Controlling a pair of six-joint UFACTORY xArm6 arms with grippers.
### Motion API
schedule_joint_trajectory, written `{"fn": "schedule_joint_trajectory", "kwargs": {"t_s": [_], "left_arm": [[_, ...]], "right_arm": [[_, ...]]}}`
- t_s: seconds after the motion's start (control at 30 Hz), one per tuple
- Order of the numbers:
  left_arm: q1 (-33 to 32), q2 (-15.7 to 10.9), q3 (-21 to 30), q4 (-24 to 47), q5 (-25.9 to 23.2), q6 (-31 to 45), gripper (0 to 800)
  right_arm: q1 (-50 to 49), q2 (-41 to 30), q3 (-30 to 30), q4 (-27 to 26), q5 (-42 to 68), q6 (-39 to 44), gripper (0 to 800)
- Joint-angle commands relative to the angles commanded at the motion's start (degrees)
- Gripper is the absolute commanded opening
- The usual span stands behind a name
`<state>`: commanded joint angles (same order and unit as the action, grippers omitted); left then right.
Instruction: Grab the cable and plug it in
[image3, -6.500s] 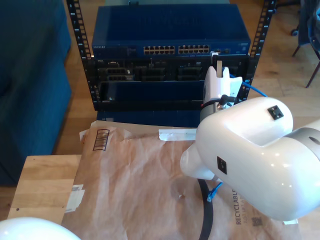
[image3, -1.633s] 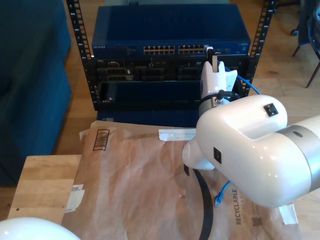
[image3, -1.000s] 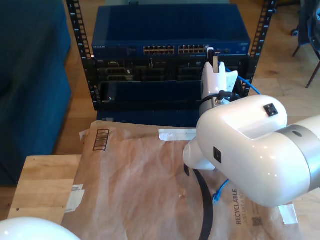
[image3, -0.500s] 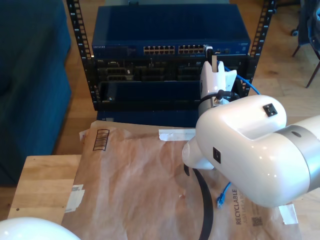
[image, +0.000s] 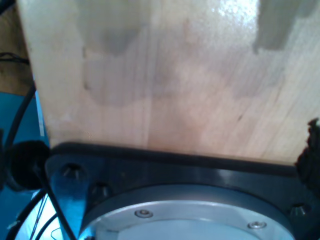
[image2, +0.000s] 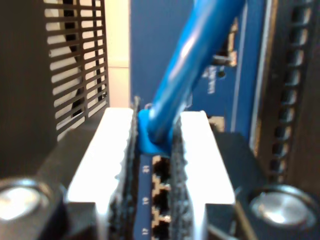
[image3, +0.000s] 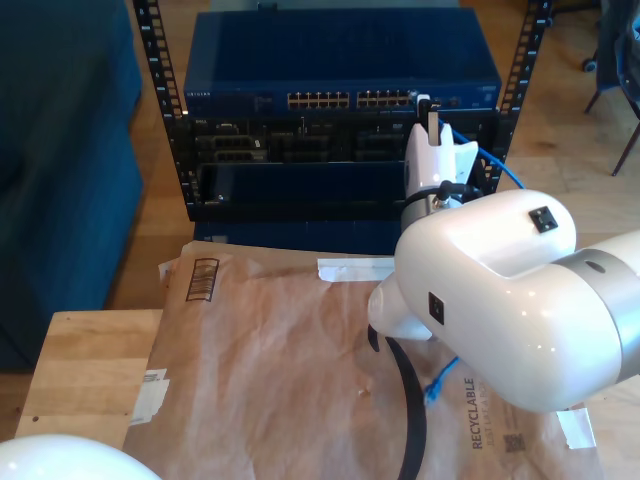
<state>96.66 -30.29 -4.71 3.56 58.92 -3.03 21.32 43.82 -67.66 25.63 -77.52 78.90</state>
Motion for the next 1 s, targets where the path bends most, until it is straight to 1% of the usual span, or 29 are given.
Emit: {"fn": "schedule_joint_trajectory", "kwargs": {"t_s": [0.5, 1.0], "left_arm": [[0.0, 0.0, 0.0, 0.0, 0.0, 0.0, 800], [0.1, 0.0, 0.0, 0.0, 0.0, 0.0, 800]], "right_arm": [[0.0, -0.4, 0.4, 0.0, -0.4, -0.1, 0], [-0.2, -0.2, -0.5, 0.0, -0.1, -0.1, 0]]}}
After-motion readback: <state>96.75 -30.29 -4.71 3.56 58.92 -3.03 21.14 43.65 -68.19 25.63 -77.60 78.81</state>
